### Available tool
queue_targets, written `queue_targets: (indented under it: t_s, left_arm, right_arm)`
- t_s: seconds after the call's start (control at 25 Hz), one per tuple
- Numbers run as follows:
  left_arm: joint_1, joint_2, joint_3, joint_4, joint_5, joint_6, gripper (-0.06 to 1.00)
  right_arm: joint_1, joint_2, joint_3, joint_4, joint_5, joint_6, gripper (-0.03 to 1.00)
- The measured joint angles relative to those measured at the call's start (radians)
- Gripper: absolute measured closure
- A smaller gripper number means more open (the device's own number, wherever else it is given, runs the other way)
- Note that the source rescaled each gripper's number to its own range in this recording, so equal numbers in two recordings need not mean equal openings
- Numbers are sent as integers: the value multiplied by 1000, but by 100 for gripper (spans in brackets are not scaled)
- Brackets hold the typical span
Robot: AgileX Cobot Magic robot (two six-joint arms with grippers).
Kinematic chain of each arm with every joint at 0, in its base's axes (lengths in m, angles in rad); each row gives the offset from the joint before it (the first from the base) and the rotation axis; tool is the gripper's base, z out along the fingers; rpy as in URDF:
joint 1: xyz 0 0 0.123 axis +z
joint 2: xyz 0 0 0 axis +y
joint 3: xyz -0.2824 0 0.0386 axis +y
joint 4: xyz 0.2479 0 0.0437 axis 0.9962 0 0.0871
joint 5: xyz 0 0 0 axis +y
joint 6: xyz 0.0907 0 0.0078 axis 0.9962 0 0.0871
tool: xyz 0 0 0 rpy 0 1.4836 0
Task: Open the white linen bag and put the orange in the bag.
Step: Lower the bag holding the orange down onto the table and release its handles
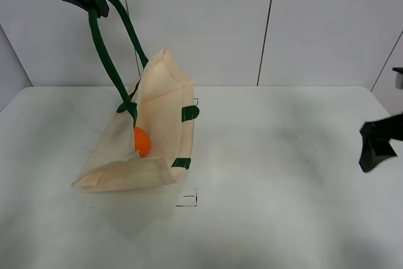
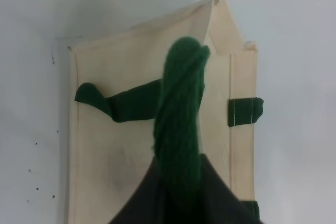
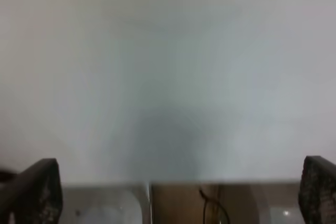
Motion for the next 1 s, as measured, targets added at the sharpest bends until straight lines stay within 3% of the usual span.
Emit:
queue_targets:
  t_s: [0.16, 0.4, 0.76, 1.0]
  left_arm:
    - [0, 0, 0, 0, 0, 0, 94]
    - [0, 0, 0, 0, 0, 0, 94]
    - [0, 0, 0, 0, 0, 0, 94]
    - [0, 0, 11, -4, 0, 0, 94]
  right_arm:
    - [0, -286, 216, 0, -21, -6, -3]
    - [0, -741, 425, 5, -170, -50, -3]
    - [0, -1203, 451, 13, -182, -60, -3]
    - [6, -1265, 451, 13, -182, -60, -3]
